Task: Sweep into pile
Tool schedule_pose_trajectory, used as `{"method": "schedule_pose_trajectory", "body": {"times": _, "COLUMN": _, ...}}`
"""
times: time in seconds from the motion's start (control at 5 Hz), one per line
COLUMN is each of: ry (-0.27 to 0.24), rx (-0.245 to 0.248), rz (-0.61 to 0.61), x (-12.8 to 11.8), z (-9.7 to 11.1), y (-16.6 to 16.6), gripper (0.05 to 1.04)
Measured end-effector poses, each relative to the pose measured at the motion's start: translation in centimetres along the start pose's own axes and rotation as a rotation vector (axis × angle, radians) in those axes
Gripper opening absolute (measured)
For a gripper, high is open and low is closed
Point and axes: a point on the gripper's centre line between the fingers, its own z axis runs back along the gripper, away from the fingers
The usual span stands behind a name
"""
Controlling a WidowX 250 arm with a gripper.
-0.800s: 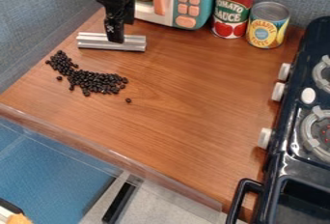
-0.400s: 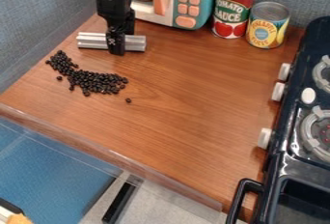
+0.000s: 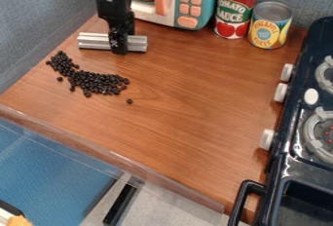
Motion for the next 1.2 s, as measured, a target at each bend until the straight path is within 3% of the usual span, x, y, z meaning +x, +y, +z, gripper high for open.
{"method": "schedule_pose_trajectory", "body": {"times": 0.2, "ry": 0.001, "rx": -0.001, "rz": 0.014, "x": 0.3, "z": 0.0, "y": 0.0, "gripper": 0.384}}
{"method": "schedule_pose_trajectory", "body": {"times": 0.4, "ry": 0.011, "rx": 0.011, "rz": 0.04, "x": 0.5, "z": 0.2, "y": 0.0, "gripper": 0.378}}
{"method": "schedule_pose_trajectory", "body": {"times": 0.8, "ry": 0.033, "rx": -0.018, "rz": 0.195, "x": 5.3, "z": 0.2, "y": -0.9, "gripper": 0.378}}
{"method": "schedule_pose_trajectory", "body": {"times": 1.2, "ry": 0.032, "rx": -0.017, "rz": 0.237, "x": 5.8, "z": -0.3, "y": -0.7, "gripper": 0.378}}
